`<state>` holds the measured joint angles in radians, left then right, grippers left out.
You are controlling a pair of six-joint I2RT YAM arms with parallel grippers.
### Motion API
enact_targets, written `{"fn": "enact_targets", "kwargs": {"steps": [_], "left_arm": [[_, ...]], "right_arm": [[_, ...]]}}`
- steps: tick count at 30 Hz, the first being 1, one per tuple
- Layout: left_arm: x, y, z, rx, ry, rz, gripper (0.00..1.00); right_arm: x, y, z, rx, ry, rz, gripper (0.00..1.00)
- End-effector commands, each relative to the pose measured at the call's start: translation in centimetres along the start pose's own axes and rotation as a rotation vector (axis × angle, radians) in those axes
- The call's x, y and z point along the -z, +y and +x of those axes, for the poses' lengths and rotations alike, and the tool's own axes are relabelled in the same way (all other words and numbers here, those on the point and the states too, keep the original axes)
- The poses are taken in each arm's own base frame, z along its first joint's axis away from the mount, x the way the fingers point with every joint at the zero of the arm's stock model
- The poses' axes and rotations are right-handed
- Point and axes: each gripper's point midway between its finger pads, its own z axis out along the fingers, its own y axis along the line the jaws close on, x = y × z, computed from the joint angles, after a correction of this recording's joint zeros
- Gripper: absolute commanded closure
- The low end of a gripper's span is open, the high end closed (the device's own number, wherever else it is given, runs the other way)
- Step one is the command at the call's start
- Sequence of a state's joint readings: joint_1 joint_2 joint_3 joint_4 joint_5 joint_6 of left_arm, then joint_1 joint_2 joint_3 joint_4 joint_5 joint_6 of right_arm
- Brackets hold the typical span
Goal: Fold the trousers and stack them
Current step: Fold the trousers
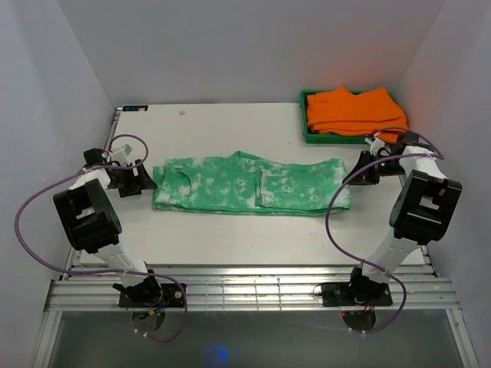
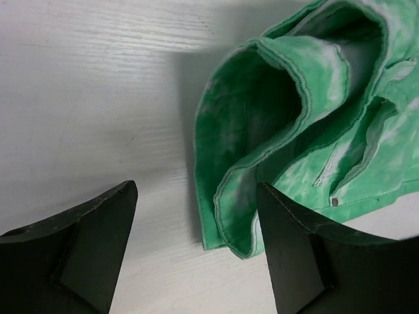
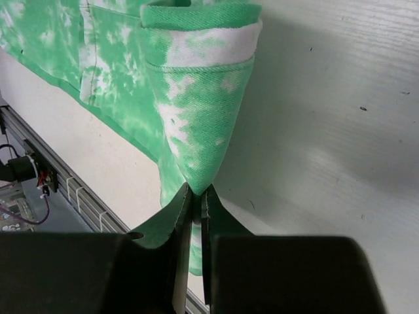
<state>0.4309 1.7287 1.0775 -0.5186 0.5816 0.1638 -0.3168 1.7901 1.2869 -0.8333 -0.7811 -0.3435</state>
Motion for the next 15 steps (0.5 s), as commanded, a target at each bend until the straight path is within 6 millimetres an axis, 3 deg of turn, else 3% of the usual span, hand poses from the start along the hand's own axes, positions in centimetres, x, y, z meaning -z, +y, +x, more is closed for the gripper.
{"fn": "enact_targets", "kwargs": {"steps": [1, 3, 7, 9, 11, 13, 15], "left_arm": [[-0.9, -1.7, 0.0, 0.021, 0.001, 0.137, 0.17], [-1.4, -2.6, 0.5, 0.045, 0.013, 0.207, 0.22], [-1.0, -5.9, 1.0, 0.093, -0.008, 0.416, 0.22], [-1.2, -6.5, 1.4, 0.094, -0.009, 0.433, 0.23], [-1.4, -6.7, 1.6, 0.099, -0.015, 0.448, 0.37], [-1.5, -7.2, 1.9, 0.108, -0.005, 0.462, 0.46], [-1.6, -7.8, 2.1, 0.091, 0.0, 0.469, 0.67]], "right_arm": [[2.7, 2.3, -1.2, 0.023, -0.057, -0.065, 0.92], [3.3, 3.3, -1.7, 0.028, -0.082, -0.098, 0.92], [4.8, 5.5, -3.1, 0.034, -0.138, -0.157, 0.92], [5.6, 6.7, -4.0, 0.031, -0.166, -0.182, 0.92], [6.1, 7.3, -4.5, 0.024, -0.181, -0.185, 0.92], [6.9, 8.2, -5.3, 0.034, -0.207, -0.2, 0.92], [7.4, 9.1, -5.8, 0.019, -0.223, -0.231, 0.92]]}}
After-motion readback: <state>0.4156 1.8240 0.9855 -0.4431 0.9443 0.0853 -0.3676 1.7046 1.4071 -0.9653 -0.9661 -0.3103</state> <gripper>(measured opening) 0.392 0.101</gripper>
